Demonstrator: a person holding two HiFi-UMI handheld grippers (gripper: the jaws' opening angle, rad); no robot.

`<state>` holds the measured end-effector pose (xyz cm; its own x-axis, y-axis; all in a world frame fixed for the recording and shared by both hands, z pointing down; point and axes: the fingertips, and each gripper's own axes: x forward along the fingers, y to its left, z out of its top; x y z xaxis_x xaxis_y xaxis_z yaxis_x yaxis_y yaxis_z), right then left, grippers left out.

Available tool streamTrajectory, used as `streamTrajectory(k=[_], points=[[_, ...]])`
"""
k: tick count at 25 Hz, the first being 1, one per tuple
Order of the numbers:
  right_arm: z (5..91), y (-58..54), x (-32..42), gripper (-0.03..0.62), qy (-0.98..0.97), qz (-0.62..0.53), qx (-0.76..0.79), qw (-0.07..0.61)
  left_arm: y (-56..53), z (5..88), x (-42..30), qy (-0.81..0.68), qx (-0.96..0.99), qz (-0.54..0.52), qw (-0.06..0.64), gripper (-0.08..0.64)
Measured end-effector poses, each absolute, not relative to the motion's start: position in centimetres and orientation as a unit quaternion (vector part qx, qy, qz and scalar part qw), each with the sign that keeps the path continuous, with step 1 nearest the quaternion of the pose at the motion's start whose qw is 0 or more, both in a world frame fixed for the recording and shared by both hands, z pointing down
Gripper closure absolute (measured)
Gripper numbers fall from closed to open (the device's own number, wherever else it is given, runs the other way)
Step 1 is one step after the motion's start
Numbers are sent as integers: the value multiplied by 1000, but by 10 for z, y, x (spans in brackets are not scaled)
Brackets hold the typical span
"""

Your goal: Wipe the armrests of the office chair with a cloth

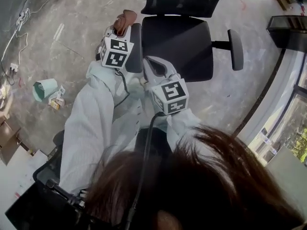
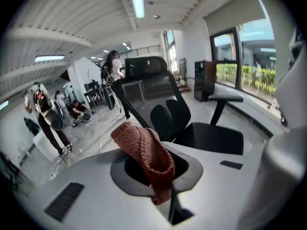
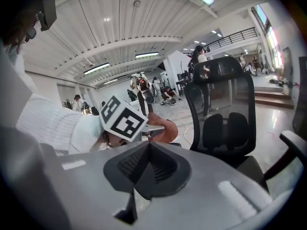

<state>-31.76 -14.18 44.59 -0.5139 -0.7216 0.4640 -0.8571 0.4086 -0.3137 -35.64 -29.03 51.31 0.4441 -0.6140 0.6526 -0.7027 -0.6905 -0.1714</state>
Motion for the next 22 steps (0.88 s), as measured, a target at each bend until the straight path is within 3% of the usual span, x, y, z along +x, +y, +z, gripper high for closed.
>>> streamTrajectory(k=[3,7,22], points=[[457,-132,-307,592,-813,285,493,122,-292,552,-344,-348,829,438,16,522],[464,-117,-292,592,-796,298,514,119,-251,599,-332,-277,824,491,55,522],[447,-121,-260,592,-790,300,525,104,-97,579,-335,-229,849,466,100,523]])
